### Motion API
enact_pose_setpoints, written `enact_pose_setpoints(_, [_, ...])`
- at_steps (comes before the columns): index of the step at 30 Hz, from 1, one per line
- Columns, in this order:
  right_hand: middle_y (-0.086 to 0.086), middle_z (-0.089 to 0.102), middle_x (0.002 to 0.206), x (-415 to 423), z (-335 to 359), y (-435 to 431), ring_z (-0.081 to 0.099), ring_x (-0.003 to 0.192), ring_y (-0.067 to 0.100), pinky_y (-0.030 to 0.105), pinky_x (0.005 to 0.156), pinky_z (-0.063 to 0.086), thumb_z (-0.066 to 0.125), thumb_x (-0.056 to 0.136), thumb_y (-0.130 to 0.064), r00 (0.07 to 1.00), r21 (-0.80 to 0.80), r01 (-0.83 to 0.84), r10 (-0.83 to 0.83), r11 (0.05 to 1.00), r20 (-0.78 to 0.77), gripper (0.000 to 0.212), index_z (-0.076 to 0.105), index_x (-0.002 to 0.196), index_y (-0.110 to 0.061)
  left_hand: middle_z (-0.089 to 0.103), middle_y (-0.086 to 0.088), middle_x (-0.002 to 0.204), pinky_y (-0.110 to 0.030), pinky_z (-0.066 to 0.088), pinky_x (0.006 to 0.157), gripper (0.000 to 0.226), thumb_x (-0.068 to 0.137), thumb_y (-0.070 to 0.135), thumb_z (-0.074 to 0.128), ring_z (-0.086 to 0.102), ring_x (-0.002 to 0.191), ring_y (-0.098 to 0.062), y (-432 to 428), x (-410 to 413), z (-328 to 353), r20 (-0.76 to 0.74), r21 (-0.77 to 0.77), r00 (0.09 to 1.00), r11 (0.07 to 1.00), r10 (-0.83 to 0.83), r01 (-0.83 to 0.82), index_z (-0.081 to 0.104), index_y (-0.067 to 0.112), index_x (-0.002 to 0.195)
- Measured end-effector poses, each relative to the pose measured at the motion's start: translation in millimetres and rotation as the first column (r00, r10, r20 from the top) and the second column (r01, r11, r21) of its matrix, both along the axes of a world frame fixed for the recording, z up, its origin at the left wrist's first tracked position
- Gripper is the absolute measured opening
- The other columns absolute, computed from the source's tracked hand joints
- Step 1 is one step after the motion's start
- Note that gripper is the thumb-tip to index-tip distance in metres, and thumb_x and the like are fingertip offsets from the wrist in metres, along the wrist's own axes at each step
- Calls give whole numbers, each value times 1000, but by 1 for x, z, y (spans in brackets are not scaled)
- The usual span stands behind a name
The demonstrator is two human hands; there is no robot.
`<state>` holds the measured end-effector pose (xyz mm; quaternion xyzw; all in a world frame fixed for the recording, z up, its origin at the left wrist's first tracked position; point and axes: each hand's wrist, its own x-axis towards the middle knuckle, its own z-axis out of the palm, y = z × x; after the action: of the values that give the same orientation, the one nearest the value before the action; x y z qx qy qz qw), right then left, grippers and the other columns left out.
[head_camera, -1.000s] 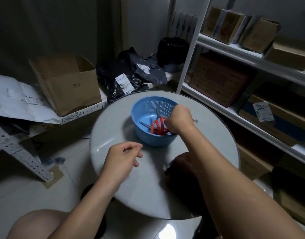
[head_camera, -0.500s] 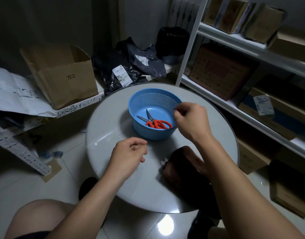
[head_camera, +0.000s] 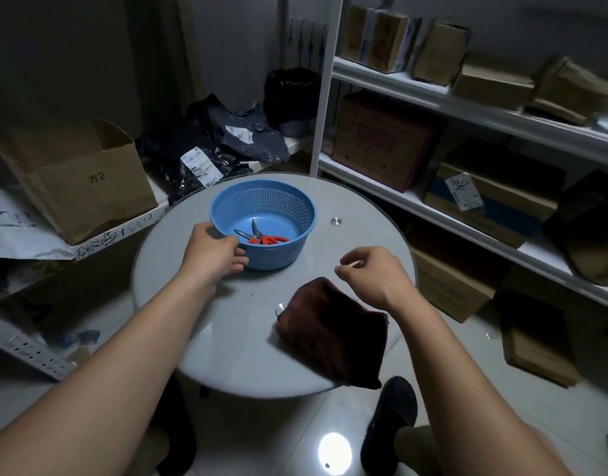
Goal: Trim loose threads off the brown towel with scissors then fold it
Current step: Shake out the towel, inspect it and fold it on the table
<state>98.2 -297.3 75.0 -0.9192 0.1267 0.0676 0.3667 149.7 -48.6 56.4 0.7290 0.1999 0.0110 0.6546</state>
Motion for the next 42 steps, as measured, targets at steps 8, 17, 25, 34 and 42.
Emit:
enact_pose_setpoints(8, [14, 78, 77, -57, -29, -46, 76, 66, 30, 41, 55, 65, 67, 83, -57, 940, -15, 250, -246, 968, -237, 55, 73, 84, -3, 69, -10, 71, -31, 44, 59, 19, 82, 21, 65, 57, 62, -23, -56, -47, -42, -181, 116, 932, 934, -313, 337, 67, 10, 66])
enact_pose_setpoints(17, [18, 78, 99, -61, -53, -35, 76, 89, 32, 36, 71, 61, 77, 75, 4, 937, 435, 347, -297, 831, -181, 44, 69, 116, -8, 79, -12, 76, -29, 49, 64, 11, 80, 18, 80, 65, 62, -18, -62, -46, -23, -207, 151, 876, 870, -436, 468, 80, 7, 83])
enact_pose_setpoints(25, [22, 80, 87, -70, -31, -8, 76, 68, 32, 35, 57, 61, 72, 83, 3, 900, 809, 423, -297, 409, -320, 6, 75, 87, 6, 59, 0, 60, -20, 43, 50, 20, 85, 7, 68, 49, 41, -5, -34, -66, -7, -260, -88, 847, 885, -464, 458, 66, 15, 102])
enact_pose_setpoints(34, [25, 69, 114, -73, -4, -5, 64, 106, 38, 48, 102, 51, 62, 79, 2, 992, 903, 106, -100, 417, -70, 36, 72, 113, 5, 69, -7, 93, -27, 47, 71, 22, 98, 19, 58, 60, 83, -17, -19, -83, 20, 57, 18, 893, 894, -447, 447, 74, 7, 108])
enact_pose_setpoints(42, [20, 68, 108, -60, 44, -10, 66, 103, 32, 37, 90, 52, 62, 73, 14, 967, 885, -224, -23, 408, 255, 45, 62, 116, 2, 74, -11, 100, -36, 51, 87, 24, 99, 15, 54, 67, 94, -22, -5, -86, 73, 336, -71, 834, 871, -438, 486, 77, 17, 106])
